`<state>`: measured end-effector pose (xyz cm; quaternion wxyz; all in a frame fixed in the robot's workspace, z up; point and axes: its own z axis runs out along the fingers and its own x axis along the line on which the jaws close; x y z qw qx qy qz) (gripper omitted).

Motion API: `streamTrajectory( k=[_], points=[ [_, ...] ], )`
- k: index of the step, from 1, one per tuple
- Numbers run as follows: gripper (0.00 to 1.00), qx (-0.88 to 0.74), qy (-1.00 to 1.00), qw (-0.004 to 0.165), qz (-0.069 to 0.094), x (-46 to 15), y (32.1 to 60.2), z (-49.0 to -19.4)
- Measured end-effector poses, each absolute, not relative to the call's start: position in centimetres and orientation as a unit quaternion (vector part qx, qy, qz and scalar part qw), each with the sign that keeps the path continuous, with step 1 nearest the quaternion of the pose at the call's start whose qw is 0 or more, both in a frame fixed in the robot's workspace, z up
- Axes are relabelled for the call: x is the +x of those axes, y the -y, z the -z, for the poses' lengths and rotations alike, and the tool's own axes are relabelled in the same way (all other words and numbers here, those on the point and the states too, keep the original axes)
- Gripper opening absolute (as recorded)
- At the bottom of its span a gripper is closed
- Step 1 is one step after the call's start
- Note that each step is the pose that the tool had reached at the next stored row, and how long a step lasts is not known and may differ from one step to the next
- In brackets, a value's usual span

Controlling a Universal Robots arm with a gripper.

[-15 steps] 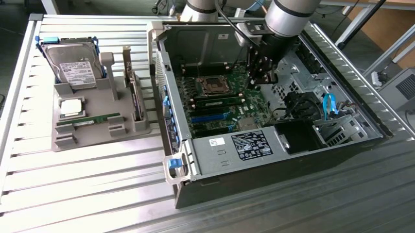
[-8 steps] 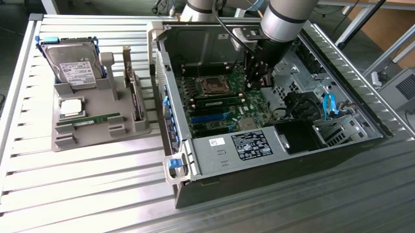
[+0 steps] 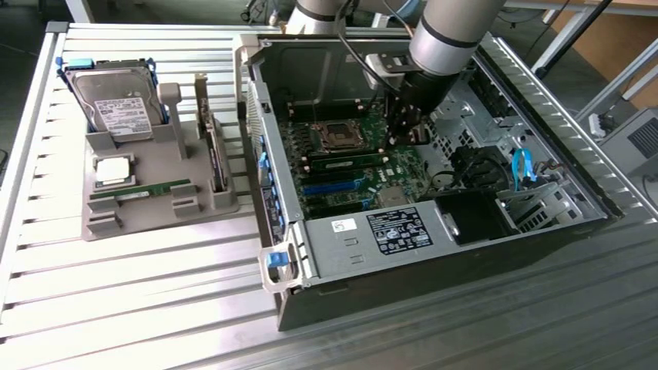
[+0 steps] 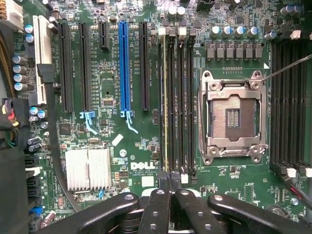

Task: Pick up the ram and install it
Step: 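Press down the ram until it locks into place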

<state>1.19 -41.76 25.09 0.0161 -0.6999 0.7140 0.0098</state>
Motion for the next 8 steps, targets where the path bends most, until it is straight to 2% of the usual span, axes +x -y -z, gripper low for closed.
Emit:
streamTrajectory(
  k=[8],
  points=[
    [0.09,-0.7,-0.714,0.016,-0.01,1.2,41.8,-23.7]
  ],
)
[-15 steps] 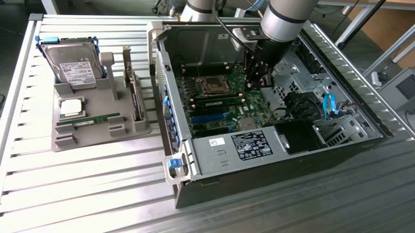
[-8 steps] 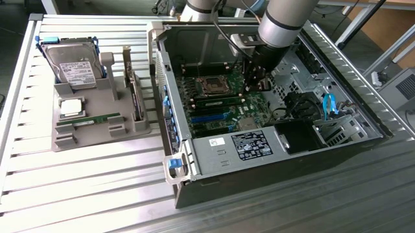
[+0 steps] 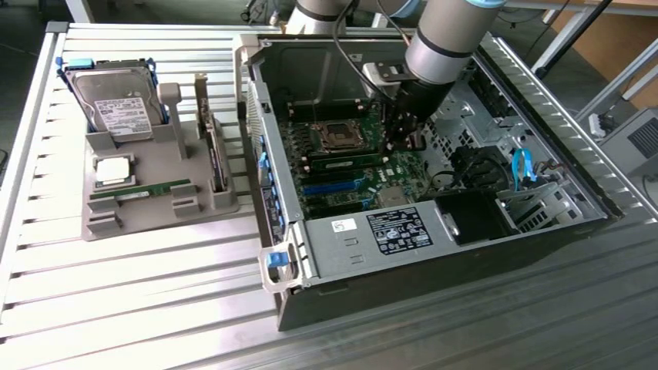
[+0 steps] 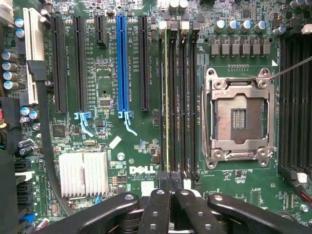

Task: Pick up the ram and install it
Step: 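Press down the ram until it locks into place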

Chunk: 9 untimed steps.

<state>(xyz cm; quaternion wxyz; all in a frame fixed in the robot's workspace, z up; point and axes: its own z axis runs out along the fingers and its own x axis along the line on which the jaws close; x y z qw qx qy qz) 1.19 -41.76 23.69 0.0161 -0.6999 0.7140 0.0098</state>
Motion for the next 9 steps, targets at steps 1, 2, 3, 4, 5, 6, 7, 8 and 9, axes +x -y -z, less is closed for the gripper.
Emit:
streamTrajectory(
  k=[1,2,3,4,5,6,7,8,9],
  points=[
    [0.09,-0.7,-0.714,0.016,-0.01,1.2,41.8,-23.4],
    [0.09,-0.7,-0.714,0.016,-0.01,1.2,41.8,-23.2],
    [0.09,-0.7,-0.714,0.017,-0.011,1.2,41.8,-22.8],
    [0.09,-0.7,-0.714,0.018,-0.01,1.2,41.8,-22.8],
    [0.09,-0.7,-0.714,0.022,-0.008,1.1,41.7,-23.2],
    [0.09,-0.7,-0.714,0.024,-0.004,1.1,41.8,-24.0],
    [0.09,-0.7,-0.714,0.025,-0.003,1.1,41.8,-24.5],
    [0.09,-0.7,-0.714,0.027,-0.001,1.0,41.8,-24.7],
    [0.09,-0.7,-0.714,0.029,0.001,0.7,41.8,-24.7]
  ],
)
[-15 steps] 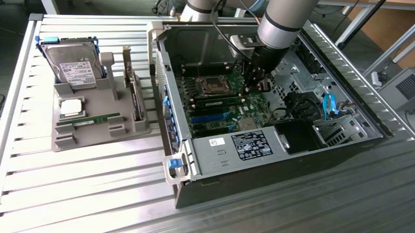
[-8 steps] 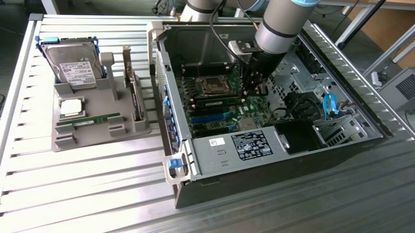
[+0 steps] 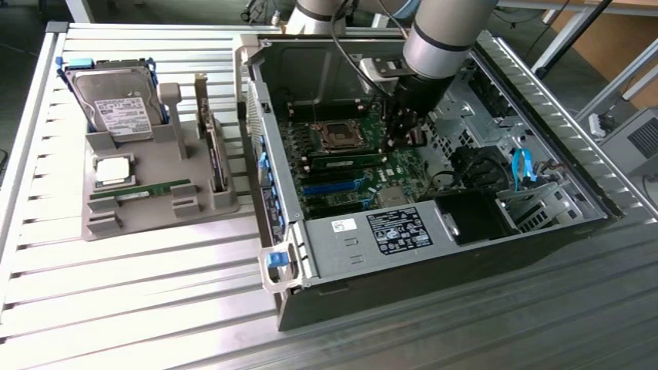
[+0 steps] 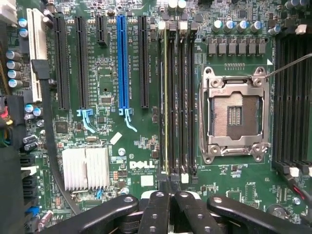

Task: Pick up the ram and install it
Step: 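Press down the ram until it locks into place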

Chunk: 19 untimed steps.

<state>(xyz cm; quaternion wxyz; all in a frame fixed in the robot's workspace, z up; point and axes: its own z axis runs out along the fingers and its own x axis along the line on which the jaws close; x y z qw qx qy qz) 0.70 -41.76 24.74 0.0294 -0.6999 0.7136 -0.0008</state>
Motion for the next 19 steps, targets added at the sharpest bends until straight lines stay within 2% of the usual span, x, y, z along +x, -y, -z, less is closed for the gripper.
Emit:
streamTrajectory(
  k=[7,19],
  points=[
    [0.09,-0.7,-0.713,0.04,0.011,-4.3,41.8,-24.7],
    [0.09,-0.7,-0.713,0.041,0.013,-9.1,41.8,-24.3]
  ],
)
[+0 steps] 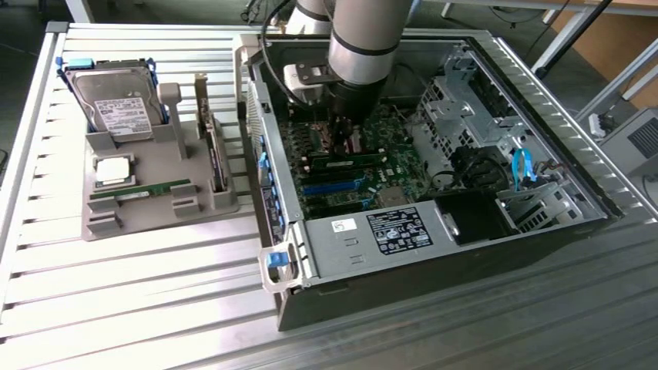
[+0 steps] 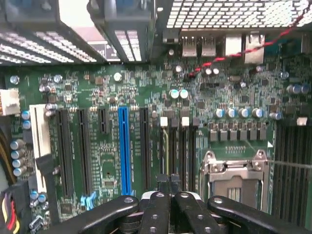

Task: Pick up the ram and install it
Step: 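Press down the ram until it locks into place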

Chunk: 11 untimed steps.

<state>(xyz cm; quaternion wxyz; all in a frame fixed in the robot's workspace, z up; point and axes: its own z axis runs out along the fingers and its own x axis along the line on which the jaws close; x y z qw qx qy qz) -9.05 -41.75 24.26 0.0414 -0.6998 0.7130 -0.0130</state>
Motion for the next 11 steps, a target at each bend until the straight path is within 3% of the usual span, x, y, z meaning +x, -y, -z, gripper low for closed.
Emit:
streamTrajectory(
  k=[11],
  points=[
    [0.09,-0.7,-0.713,0.043,0.014,-11.0,41.6,-23.7]
  ],
)
